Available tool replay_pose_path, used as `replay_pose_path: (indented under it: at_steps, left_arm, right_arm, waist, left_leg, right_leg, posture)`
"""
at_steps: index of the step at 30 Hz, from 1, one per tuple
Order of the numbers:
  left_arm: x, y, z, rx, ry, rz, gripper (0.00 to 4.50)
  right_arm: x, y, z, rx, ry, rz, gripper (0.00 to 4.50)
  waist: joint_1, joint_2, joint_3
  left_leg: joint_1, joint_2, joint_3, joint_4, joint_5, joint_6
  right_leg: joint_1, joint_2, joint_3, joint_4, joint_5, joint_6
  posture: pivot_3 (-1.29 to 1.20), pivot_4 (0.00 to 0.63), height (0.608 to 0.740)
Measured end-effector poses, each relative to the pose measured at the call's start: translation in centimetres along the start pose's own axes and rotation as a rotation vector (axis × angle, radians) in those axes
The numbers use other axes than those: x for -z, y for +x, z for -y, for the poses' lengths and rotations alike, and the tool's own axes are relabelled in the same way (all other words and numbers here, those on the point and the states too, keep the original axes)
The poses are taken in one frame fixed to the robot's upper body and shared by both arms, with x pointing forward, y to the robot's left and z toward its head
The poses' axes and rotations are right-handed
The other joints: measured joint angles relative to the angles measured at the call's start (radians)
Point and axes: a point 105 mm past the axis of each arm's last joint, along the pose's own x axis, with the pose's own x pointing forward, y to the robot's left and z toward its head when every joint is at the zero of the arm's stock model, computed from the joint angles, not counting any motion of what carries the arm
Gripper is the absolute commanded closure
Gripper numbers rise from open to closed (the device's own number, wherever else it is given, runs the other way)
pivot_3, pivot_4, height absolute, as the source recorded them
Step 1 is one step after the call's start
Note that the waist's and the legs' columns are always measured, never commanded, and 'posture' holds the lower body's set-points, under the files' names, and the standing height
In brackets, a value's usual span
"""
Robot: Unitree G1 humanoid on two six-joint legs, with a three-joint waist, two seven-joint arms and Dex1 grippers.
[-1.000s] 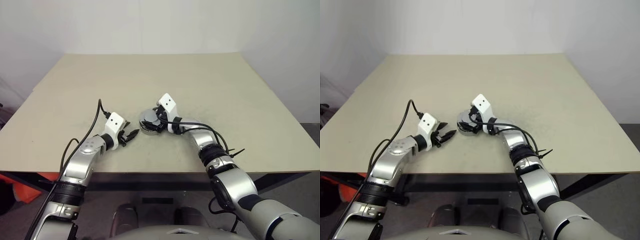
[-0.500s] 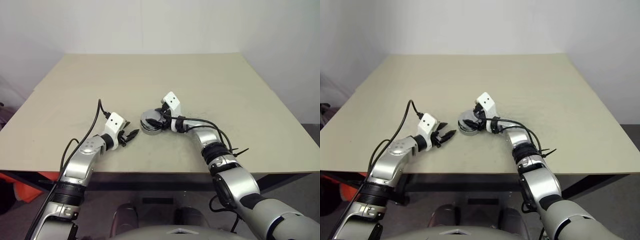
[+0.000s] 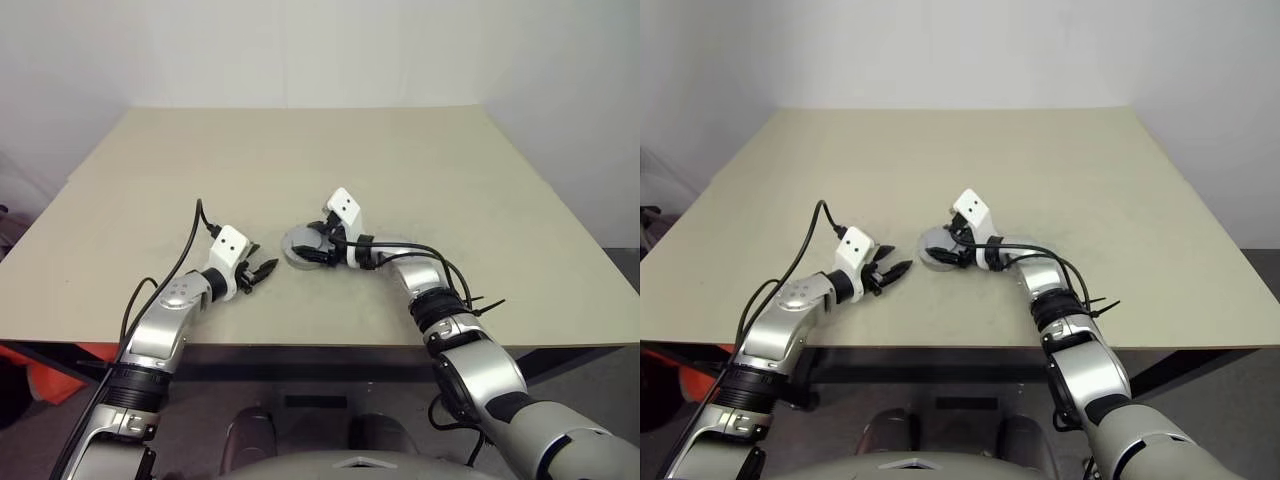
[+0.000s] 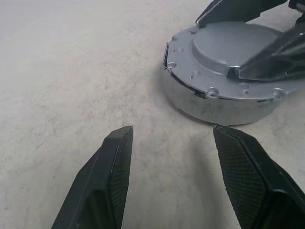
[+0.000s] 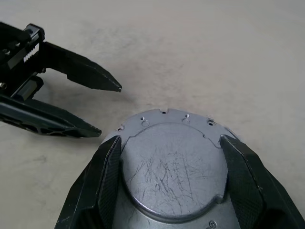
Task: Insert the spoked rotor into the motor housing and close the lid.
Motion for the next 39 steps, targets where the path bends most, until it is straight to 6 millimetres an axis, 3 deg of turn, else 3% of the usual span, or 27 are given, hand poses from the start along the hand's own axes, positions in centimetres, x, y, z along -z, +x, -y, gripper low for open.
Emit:
replay_pose_path:
  at_steps: [24, 31, 36, 39]
  left_arm:
    - [0.3, -0.1, 0.1, -0.001, -0.005, -0.006, 1.7]
    - [0.4, -0.1, 0.1, -0.002, -0.008, -0.008, 1.7]
    - [0.0, 0.2, 0.0, -0.023, -0.134, 0.026, 1.7]
    - [-1.8, 0.9, -0.4, -0.043, -0.292, 0.113, 2.32]
  right_arm:
    - [0.2, 0.4, 0.2, 0.035, -0.048, -0.021, 1.34]
    - [0.6, 0.5, 0.2, 0.041, -0.069, -0.025, 1.34]
    - [0.8, 0.5, 0.3, 0.044, -0.072, -0.031, 1.34]
    - [0.8, 0.5, 0.3, 0.044, -0.073, -0.034, 1.34]
  waist:
    - [-0.001, 0.0, 0.0]
    - [-0.001, 0.0, 0.0]
    - [-0.001, 0.0, 0.0]
    - [0.0, -0.001, 0.0]
  left_leg:
    - [0.001, 0.0, 0.0, 0.0, 0.0, 0.0]
    - [0.011, 0.0, 0.0, 0.0, 0.0, 0.0]
    - [0.016, 0.0, 0.0, 0.0, 0.0, 0.0]
    - [0.016, 0.0, 0.0, 0.0, 0.0, 0.0]
  right_leg:
    - [0.0, 0.0, 0.0, 0.0, 0.0, 0.0]
    - [0.011, 0.0, 0.0, 0.0, 0.0, 0.0]
    - [0.015, -0.001, 0.001, -0.001, -0.002, 0.003]
    - [0.015, -0.001, 0.001, 0.0, -0.001, 0.002]
  posture:
    - [0.0, 0.0, 0.74]
    - [0.0, 0.0, 0.74]
    - [0.0, 0.0, 0.74]
    - [0.0, 0.0, 0.74]
